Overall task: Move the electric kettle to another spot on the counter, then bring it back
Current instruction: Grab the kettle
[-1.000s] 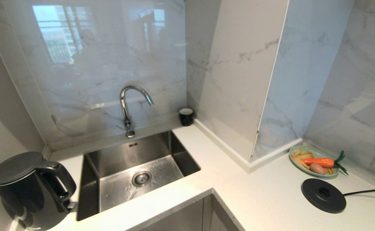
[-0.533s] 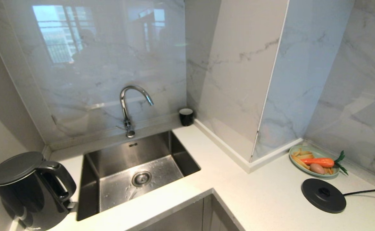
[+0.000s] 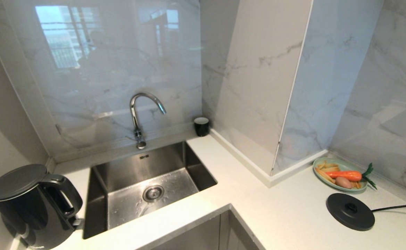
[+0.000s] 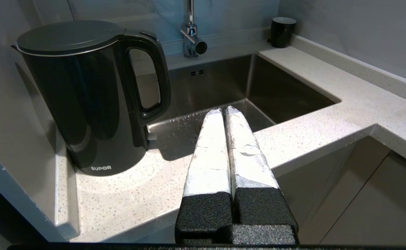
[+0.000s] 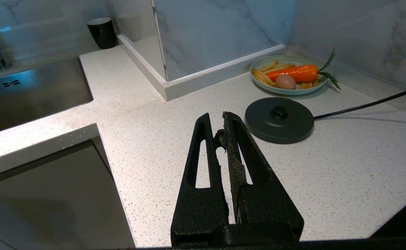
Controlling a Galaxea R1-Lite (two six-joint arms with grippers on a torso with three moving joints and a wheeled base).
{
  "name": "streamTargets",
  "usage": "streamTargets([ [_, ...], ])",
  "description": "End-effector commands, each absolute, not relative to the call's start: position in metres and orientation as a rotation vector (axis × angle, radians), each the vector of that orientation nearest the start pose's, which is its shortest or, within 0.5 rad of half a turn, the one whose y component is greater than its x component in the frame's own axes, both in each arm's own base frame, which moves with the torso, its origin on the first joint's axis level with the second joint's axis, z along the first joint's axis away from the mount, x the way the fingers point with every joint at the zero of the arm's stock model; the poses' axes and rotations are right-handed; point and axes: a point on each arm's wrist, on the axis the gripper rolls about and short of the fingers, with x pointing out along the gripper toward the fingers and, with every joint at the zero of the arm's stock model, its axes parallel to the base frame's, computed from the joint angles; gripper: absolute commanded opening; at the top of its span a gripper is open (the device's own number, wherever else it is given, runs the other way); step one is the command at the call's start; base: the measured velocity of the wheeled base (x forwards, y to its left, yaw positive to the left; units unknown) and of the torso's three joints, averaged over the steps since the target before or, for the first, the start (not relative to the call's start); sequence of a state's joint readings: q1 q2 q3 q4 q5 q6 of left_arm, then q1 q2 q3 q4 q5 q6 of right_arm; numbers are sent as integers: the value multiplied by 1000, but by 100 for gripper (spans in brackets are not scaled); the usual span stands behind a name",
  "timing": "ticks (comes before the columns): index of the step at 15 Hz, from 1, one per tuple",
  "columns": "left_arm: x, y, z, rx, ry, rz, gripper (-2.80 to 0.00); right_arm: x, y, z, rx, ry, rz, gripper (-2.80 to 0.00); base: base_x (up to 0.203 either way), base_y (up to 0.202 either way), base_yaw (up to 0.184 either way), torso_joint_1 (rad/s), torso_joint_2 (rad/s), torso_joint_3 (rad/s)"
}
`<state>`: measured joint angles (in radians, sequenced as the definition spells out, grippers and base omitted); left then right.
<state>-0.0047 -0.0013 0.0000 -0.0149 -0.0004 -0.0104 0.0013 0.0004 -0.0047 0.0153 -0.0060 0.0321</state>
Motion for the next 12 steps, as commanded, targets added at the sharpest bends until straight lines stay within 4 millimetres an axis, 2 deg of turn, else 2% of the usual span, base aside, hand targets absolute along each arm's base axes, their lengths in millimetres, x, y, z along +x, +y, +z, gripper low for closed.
streamTargets([
  [1,-23,0,77,-11,-17,-5,-280,-23,0,75,32,11,-3,-280,0,0,0,0,0,0],
  [8,-23,0,77,-7,-5,7,-280,-23,0,75,32,11,-5,-280,0,0,0,0,0,0],
  [9,-25,0,83,1,-14,11,-280,-23,0,75,32,11,-4,-280,0,0,0,0,0,0],
  [11,-31,0,119,1,-19,10,-280,-23,0,75,32,11,-3,-280,0,0,0,0,0,0],
  [12,-27,0,133,-1,19,-8,-280,-23,0,75,32,11,-4,-280,0,0,0,0,0,0],
])
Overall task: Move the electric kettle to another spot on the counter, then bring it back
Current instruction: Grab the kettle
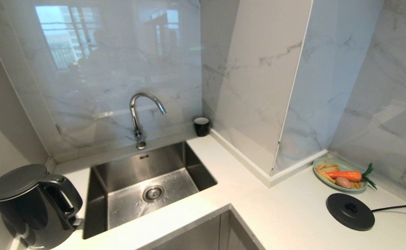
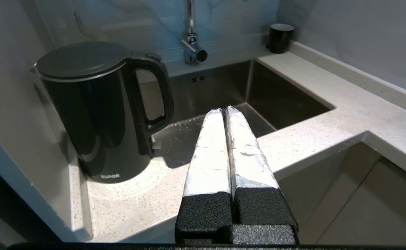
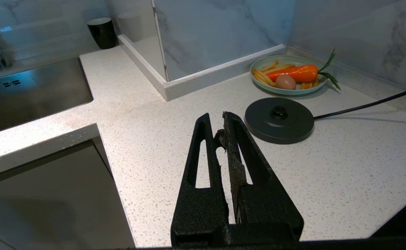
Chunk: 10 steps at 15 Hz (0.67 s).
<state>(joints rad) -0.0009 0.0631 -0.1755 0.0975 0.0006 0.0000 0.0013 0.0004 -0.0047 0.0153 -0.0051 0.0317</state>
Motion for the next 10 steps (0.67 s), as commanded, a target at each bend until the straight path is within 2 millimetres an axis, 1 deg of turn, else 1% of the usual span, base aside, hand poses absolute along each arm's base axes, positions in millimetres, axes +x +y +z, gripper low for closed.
streamTargets([
  [1,-22,0,144,-2,57,-38,-280,-23,0,75,32,11,-5,-280,0,0,0,0,0,0],
  [3,-6,-1,152,-6,156,-69,-280,-23,0,75,32,11,-5,-280,0,0,0,0,0,0],
  [4,7,-1,154,-10,221,-74,-280,-23,0,75,32,11,-5,-280,0,0,0,0,0,0],
  [7,54,-2,156,-48,417,-57,-280,-23,0,75,32,11,-4,-280,0,0,0,0,0,0],
  [10,105,-1,145,-72,599,25,-280,-23,0,75,32,11,-4,-280,0,0,0,0,0,0],
])
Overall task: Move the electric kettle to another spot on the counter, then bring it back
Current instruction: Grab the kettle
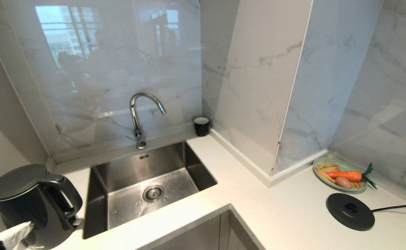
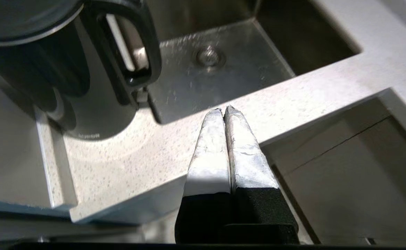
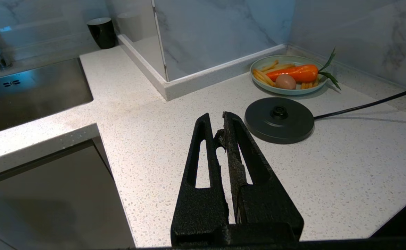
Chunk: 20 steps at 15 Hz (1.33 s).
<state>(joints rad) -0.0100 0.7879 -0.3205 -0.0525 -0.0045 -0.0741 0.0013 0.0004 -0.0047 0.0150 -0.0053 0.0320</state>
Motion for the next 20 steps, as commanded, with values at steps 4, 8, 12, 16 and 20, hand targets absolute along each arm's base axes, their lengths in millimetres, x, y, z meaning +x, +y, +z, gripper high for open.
streamTargets([
  [4,155,2,124,-148,774,161,-280,-23,0,75,32,9,-5,-280,0,0,0,0,0,0],
  [8,189,5,97,-201,845,222,-280,-23,0,75,32,12,-5,-280,0,0,0,0,0,0],
  [12,193,9,82,-215,792,234,0,-23,0,75,32,10,-4,-280,0,0,0,-1,1,6],
  [16,198,14,73,-239,725,253,0,-23,0,75,32,11,-4,-280,0,0,0,0,0,0],
  [20,205,18,51,-260,644,230,0,-23,0,75,32,11,-5,-280,0,0,0,0,0,0],
])
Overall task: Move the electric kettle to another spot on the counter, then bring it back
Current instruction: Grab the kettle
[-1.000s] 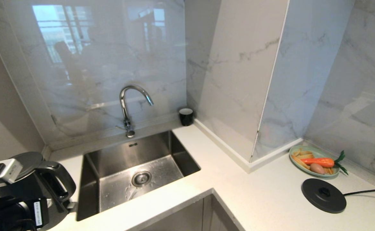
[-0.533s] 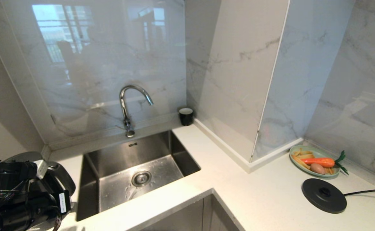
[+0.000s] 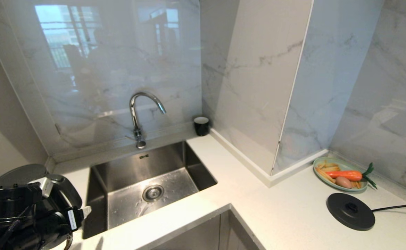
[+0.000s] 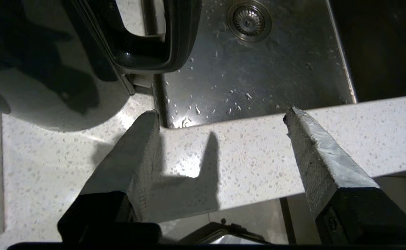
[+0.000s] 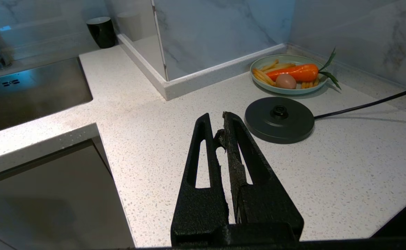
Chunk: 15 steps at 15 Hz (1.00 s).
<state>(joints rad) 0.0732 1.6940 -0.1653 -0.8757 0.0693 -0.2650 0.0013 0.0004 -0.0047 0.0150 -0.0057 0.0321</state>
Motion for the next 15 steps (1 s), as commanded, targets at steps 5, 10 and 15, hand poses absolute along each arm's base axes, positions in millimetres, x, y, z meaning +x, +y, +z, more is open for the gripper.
streamTargets([
  [5,215,24,18,-261,544,232,0,-23,0,75,32,11,-5,-280,0,0,0,0,0,0],
  [10,219,26,18,-226,518,230,0,-23,0,75,32,9,-5,-280,0,0,0,0,0,0],
  [15,236,32,22,-192,455,227,0,-23,0,75,32,11,-5,-280,0,0,0,0,0,0],
])
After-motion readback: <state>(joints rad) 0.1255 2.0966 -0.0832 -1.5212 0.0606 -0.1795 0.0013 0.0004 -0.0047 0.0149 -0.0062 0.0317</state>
